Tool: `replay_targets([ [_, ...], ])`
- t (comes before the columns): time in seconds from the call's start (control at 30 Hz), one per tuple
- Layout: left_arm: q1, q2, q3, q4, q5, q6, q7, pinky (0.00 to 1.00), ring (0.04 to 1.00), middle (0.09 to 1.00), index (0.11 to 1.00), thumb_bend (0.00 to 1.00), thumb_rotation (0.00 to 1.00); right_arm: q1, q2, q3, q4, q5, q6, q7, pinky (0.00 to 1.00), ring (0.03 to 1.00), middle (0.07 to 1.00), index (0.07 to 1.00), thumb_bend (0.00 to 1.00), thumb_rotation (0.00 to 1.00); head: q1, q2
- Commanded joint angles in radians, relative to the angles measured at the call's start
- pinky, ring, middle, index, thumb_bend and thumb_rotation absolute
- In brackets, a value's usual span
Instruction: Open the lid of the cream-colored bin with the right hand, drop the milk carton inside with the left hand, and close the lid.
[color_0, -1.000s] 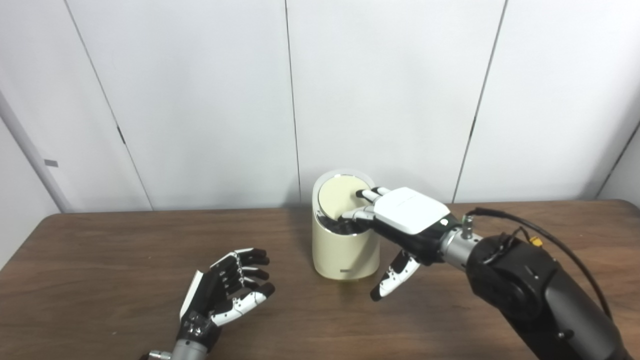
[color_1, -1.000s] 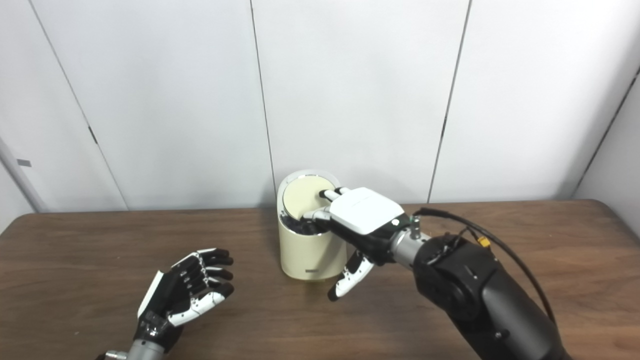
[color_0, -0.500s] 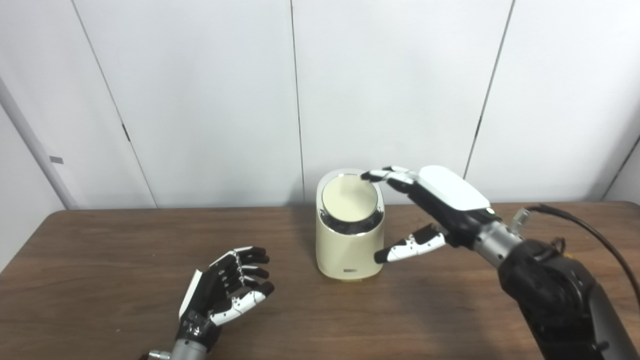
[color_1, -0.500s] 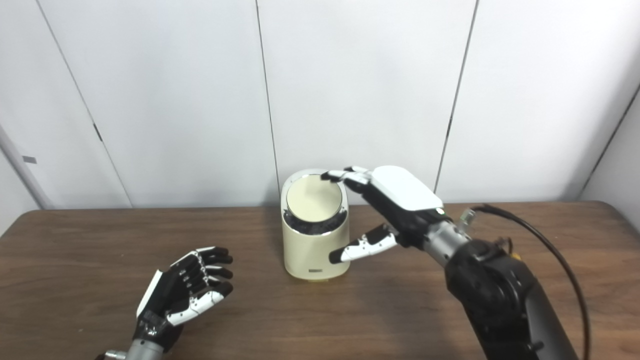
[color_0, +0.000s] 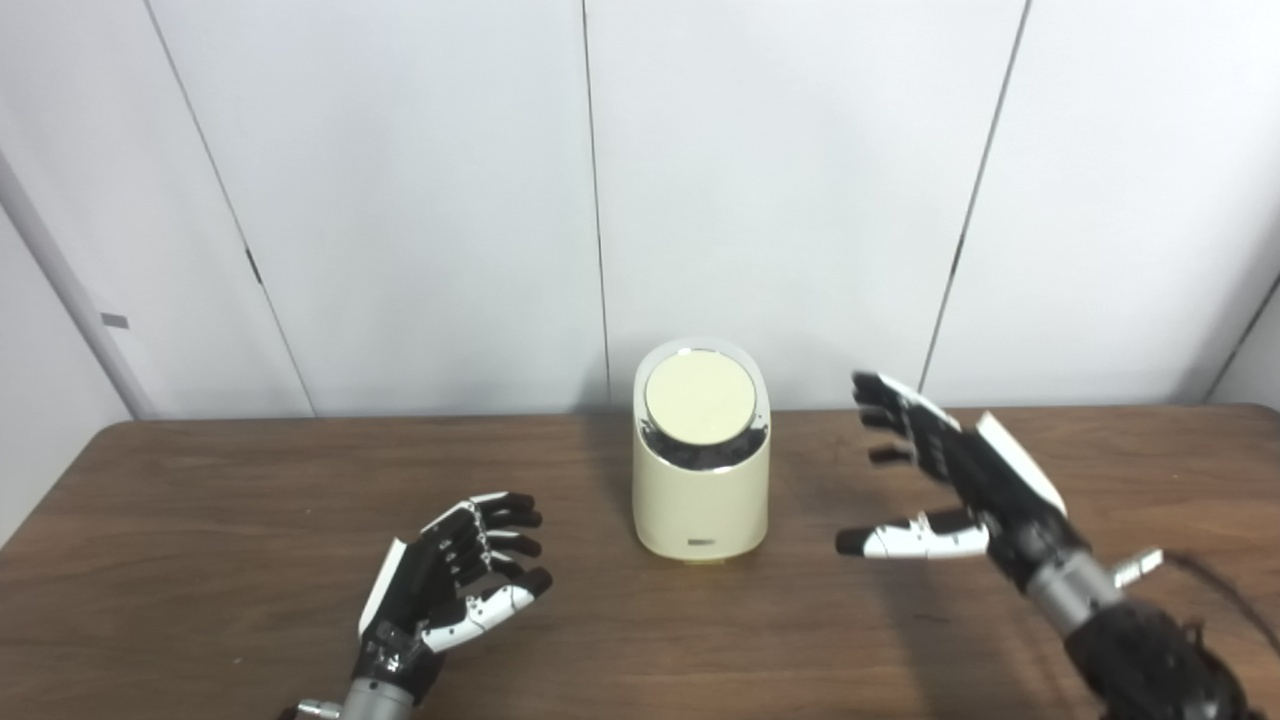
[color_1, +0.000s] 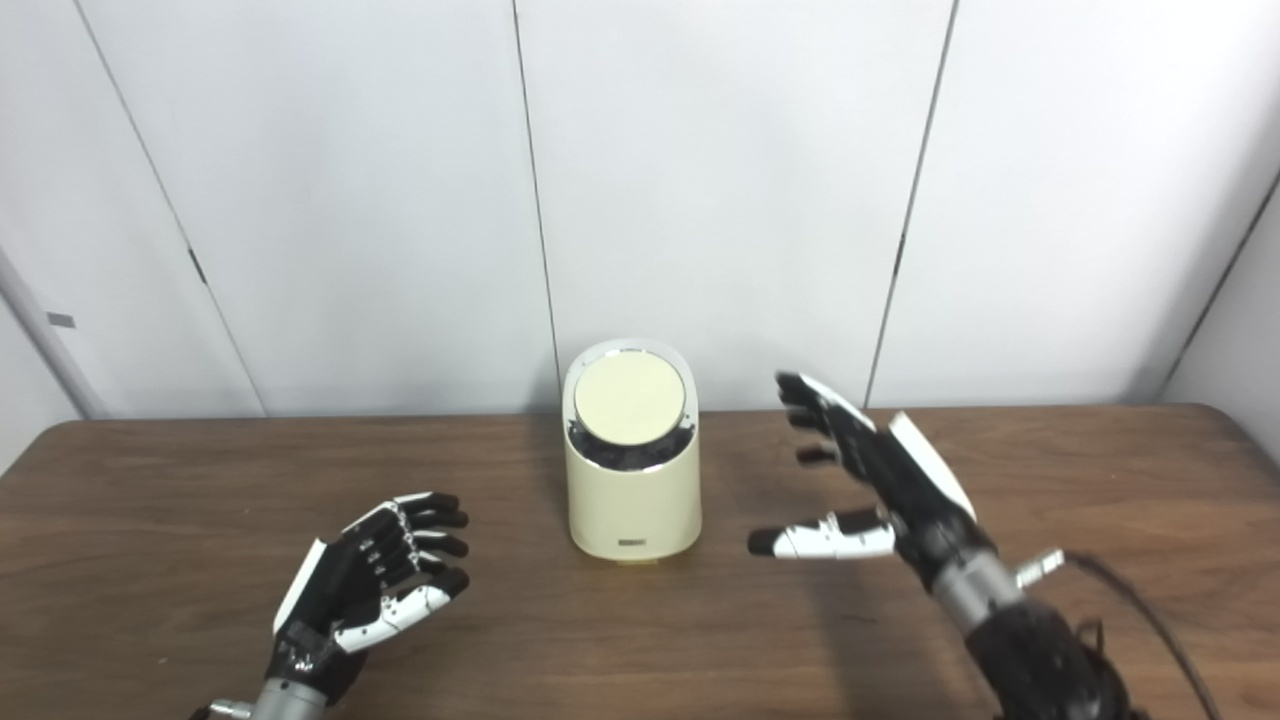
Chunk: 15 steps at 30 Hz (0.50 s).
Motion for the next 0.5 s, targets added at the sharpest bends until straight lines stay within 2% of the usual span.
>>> replay_targets([
  [0.0,-0.022,0.010,0.004,-0.022,-0.013,-0.032,-0.006,0.48,0.610,0.689,0.715,0.72,0.15,-0.008,-0.004,-0.011,0.011,0.041,-0.098,-0.046,0.78,0.893,0.903,0.915,0.75,0.19,-0.001,0.001],
  [0.1,-0.021,0.011,0.007,-0.020,-0.025,-0.037,-0.011,0.48,0.609,0.687,0.713,0.73,0.16,0.020,-0.005,-0.003,0.062,0.043,-0.180,-0.084,0.80,0.888,0.903,0.923,0.76,0.25,-0.007,-0.003],
  [0.23,-0.020,0.016,0.010,-0.018,-0.057,-0.039,-0.031,0.48,0.618,0.699,0.722,0.72,0.14,0.050,0.002,0.009,0.102,0.059,-0.250,-0.113,0.77,0.862,0.901,0.923,0.75,0.25,-0.018,-0.001],
  [0.33,-0.018,0.028,0.005,-0.017,-0.067,-0.043,-0.054,0.52,0.647,0.729,0.753,0.72,0.05,0.068,0.010,0.020,0.115,0.062,-0.266,-0.132,0.77,0.864,0.900,0.921,0.76,0.26,-0.025,0.000],
  [0.47,-0.015,0.039,0.004,-0.013,-0.068,-0.048,-0.074,0.56,0.678,0.749,0.779,0.75,0.06,0.085,0.022,0.035,0.112,0.059,-0.272,-0.152,0.77,0.876,0.915,0.926,0.75,0.23,-0.032,-0.002],
])
